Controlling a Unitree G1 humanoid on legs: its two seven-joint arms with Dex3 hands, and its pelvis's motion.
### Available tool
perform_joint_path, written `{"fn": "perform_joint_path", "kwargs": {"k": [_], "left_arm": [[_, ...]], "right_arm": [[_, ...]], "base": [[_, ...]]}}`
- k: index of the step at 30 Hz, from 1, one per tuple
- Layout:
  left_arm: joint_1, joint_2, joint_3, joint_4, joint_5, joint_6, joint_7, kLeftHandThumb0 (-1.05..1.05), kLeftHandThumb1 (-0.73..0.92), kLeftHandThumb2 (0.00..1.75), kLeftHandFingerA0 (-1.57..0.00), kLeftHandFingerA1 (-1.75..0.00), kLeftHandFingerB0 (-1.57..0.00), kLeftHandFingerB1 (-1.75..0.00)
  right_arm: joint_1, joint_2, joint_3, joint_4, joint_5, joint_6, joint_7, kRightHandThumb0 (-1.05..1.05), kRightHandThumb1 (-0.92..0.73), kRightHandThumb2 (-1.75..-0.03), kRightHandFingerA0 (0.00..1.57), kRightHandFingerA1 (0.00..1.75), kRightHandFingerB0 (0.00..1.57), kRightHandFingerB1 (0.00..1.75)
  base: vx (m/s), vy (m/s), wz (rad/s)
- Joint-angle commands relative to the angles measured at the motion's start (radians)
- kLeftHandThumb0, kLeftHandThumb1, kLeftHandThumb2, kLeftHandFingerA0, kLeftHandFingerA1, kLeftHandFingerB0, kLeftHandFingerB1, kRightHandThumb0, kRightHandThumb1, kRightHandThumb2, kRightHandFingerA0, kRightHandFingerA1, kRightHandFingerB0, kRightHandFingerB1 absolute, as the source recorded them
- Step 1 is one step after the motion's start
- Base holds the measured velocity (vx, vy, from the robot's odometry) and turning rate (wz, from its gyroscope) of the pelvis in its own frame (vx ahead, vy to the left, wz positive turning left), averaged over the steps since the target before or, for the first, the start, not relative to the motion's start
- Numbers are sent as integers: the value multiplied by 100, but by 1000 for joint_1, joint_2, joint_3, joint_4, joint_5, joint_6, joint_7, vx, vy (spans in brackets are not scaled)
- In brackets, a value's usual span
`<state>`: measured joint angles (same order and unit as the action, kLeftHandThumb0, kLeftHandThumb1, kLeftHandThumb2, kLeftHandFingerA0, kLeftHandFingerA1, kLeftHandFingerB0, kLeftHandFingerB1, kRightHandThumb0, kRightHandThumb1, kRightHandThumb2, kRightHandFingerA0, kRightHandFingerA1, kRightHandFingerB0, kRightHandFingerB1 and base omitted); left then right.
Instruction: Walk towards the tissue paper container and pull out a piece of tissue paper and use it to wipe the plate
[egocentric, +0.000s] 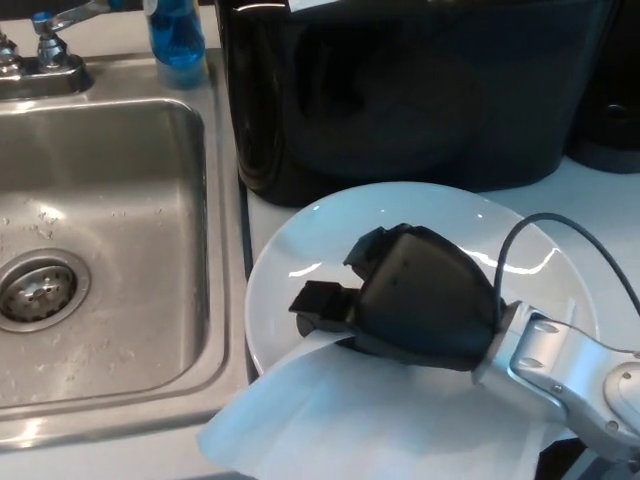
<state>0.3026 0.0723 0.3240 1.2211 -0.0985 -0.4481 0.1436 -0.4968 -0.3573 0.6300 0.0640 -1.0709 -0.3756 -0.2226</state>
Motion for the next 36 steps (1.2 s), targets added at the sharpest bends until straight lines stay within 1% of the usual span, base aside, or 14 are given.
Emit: {"fn": "perform_joint_path", "kwargs": {"k": [1, 4, 11, 12, 16, 17, 18, 19, 24, 25, 26, 31, 32, 36], "left_arm": [[10, 10, -5, 3, 8, -52, 15, 2, 50, 104, -101, -100, -93, -70], [12, 12, -5, 13, 8, -55, 11, 3, 50, 108, -103, -99, -93, -70], [19, 11, 0, 22, 0, -58, -4, 0, 52, 103, -105, -104, -94, -72], [30, 10, -3, 13, 3, -60, 2, 1, 47, 110, -103, -103, -94, -71], [30, 11, -2, 11, 2, -51, 4, 0, 50, 103, -101, -101, -93, -70], [29, 13, -4, 14, 5, -48, 8, 2, 49, 105, -102, -99, -92, -69], [27, 16, -8, 20, 11, -43, 15, 2, 49, 105, -102, -99, -92, -69], [31, 11, -8, 12, 9, -52, 11, 3, 45, 110, -102, -101, -92, -70], [33, 9, -8, 4, 5, -50, 7, 2, 45, 109, -99, -100, -91, -69], [31, 10, -9, 6, 7, -50, 6, 0, 47, 108, -102, -102, -94, -71], [31, 10, -10, 6, 7, -49, 6, -4, 49, 103, -103, -101, -94, -72], [31, 10, -11, 5, 7, -48, 7, -4, 49, 103, -103, -101, -94, -72], [29, 12, -15, 5, 10, -44, 10, 0, 50, 103, -100, -101, -92, -70], [26, 21, -19, 13, 13, -45, 11, 4, 47, 107, -102, -101, -93, -71]], "right_arm": [[19, 3, 30, 30, -14, 3, 61, -25, -52, -99, 107, 167, 91, 94], [-12, -9, 33, 39, -49, 18, 77, -31, -58, -85, 106, 168, 87, 77], [-85, -58, 11, 77, -44, 17, 89, -29, -56, -84, 105, 164, 85, 77], [-130, -86, -5, 110, -46, 7, 89, -32, -54, -68, 104, 160, 84, 72], [-173, -116, -18, 143, -42, -3, 83, -32, -55, -70, 103, 162, 86, 75], [-199, -132, -36, 155, -39, -8, 59, -39, -49, -103, 128, 135, 87, 89], [-235, -156, -65, 172, -35, -16, 23, -39, -49, -103, 128, 135, 87, 89], [-247, -173, -82, 154, -17, -24, 53, -34, -61, -82, 102, 167, 89, 83], [-261, -185, -104, 143, -5, -43, 61, -35, -59, -85, 106, 168, 90, 87], [-285, -195, -136, 111, 33, -55, 82, -47, -66, -64, 101, 169, 87, 89], [-299, -198, -155, 96, 49, -64, 77, -47, -51, -100, 128, 138, 84, 91], [-304, -191, -174, 98, 47, -82, 62, -47, -51, -100, 128, 138, 84, 91], [-349, -207, -205, 85, 58, -95, 52, -33, -44, -86, 108, 170, 93, 90], [-460, -249, -289, 88, 100, -130, 47, -28, -39, -102, 106, 174, 93, 113]], "base": [[0, 0, 0], [0, 0, 0], [0, 0, 0], [0, 0, 0], [0, 0, 0], [0, 0, 0], [0, 0, 0], [0, 0, 0], [0, 0, 0], [0, 0, 0], [0, 0, 0], [0, 0, 0], [0, 0, 0], [0, 0, 0]]}}
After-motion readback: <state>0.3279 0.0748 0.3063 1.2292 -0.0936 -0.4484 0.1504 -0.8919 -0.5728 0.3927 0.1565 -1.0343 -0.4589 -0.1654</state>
